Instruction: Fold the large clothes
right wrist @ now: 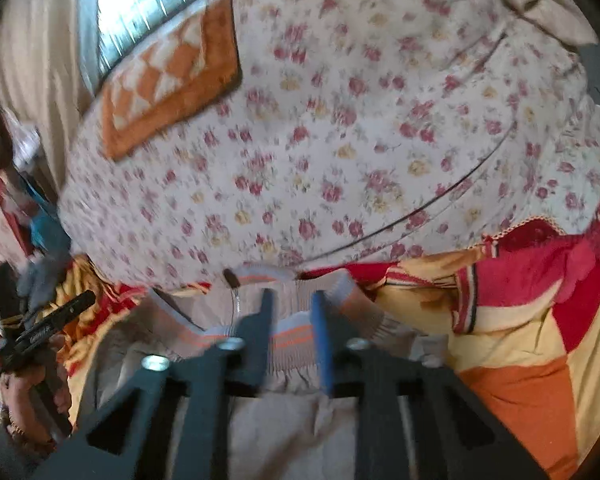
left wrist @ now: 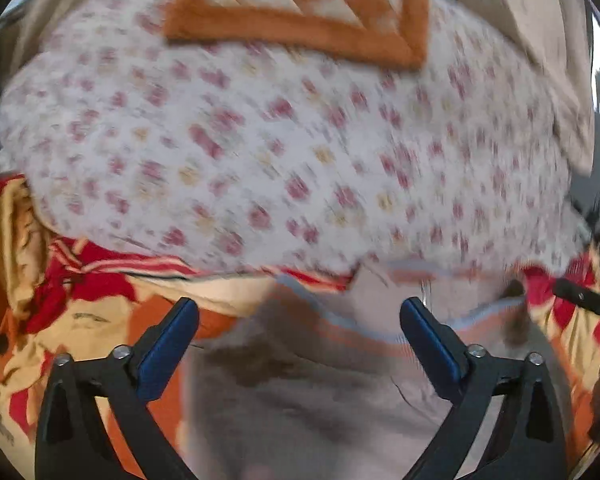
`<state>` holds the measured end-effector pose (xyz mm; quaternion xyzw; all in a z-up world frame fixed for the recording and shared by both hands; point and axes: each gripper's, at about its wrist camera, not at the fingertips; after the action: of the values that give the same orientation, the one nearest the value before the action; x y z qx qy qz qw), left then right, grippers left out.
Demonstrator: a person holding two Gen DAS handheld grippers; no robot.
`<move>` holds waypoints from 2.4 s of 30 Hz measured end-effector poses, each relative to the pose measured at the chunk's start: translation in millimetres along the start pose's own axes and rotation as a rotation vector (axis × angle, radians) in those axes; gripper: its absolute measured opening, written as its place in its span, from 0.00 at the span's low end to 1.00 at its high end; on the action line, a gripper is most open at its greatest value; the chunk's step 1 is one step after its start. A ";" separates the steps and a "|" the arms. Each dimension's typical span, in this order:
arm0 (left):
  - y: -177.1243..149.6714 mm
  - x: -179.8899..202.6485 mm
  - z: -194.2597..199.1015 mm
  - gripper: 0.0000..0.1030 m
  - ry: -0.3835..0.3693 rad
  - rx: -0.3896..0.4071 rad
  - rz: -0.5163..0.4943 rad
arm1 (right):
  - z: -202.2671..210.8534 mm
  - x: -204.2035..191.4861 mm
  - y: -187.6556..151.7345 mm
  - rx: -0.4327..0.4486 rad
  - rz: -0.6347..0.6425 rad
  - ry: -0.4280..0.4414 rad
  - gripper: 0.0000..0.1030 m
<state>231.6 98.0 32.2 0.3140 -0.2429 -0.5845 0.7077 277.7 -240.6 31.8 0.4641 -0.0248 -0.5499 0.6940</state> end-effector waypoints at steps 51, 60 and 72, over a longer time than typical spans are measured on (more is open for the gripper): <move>-70.8 4.9 23.9 0.66 -0.135 -0.151 0.109 | -11.7 -91.8 -104.7 -0.085 0.252 -0.107 0.29; -105.3 42.7 -6.6 0.68 0.045 -0.121 -0.102 | -53.8 -52.4 -128.2 -0.181 0.163 -0.166 0.33; -108.8 40.4 -7.2 0.73 0.036 -0.134 -0.105 | -54.3 -55.8 -133.0 -0.151 0.182 -0.168 0.37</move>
<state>171.3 46.5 -52.9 0.2888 -0.1736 -0.6301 0.6996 186.8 -158.5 -61.7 0.3588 -0.0830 -0.5219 0.7694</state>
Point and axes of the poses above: each gripper's, at about its wrist camera, not at the fingertips, and z roughly against the way its jaws point, x to its right, y to its top, and after that the axes turned 12 degrees about y, right-handed
